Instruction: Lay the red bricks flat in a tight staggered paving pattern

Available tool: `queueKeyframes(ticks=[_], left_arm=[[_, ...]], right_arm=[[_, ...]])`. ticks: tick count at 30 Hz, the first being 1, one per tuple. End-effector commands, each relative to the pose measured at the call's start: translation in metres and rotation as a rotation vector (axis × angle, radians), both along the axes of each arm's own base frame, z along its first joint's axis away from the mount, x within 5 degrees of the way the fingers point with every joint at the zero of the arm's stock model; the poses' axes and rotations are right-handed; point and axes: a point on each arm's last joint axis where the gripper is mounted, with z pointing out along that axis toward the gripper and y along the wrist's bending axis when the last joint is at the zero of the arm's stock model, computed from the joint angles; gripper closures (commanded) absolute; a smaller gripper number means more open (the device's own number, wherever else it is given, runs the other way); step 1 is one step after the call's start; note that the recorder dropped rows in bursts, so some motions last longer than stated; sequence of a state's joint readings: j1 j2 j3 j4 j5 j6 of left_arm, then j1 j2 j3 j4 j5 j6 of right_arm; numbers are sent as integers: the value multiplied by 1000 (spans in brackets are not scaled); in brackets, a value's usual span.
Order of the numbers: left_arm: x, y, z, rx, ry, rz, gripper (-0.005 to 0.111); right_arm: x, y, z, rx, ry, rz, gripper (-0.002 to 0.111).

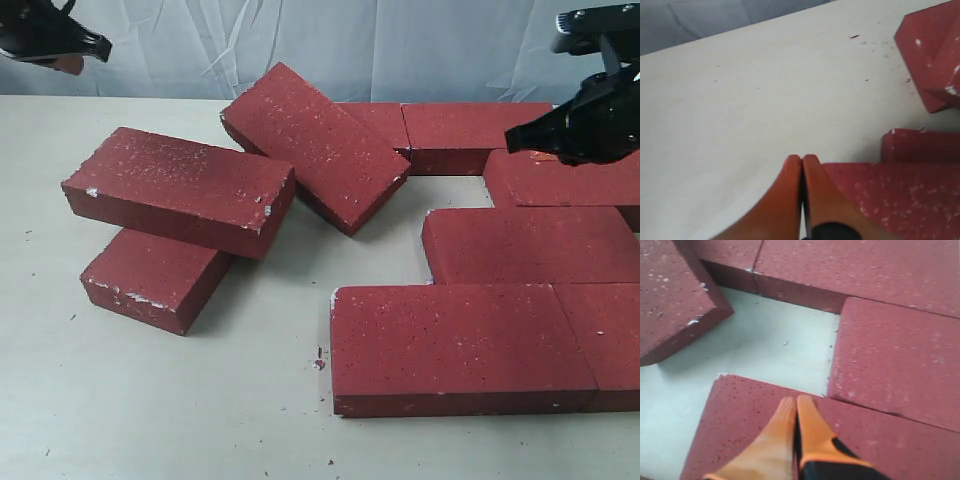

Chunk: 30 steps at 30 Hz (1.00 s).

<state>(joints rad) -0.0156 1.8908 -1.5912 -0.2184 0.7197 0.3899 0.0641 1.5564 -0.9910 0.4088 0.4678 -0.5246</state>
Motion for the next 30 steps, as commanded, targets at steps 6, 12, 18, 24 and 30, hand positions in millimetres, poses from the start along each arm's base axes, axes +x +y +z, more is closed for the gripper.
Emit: queueKeyframes(ticks=[6, 12, 18, 24, 30], left_arm=[[41, -49, -19, -58, -15, -134, 107], [68, -74, -33, -64, -26, -176, 107], [87, -89, -50, -66, -32, -178, 107], [95, -107, -68, -63, -7, -215, 107], [100, -117, -82, -86, 17, -219, 107]], right_arm=[[36, 18, -33, 110, 128, 128, 109], [49, 52, -48, 79, 148, 242, 109], [58, 80, -64, 43, 167, 328, 109], [67, 88, -79, 32, 191, 345, 109], [77, 90, -92, 37, 206, 340, 109]])
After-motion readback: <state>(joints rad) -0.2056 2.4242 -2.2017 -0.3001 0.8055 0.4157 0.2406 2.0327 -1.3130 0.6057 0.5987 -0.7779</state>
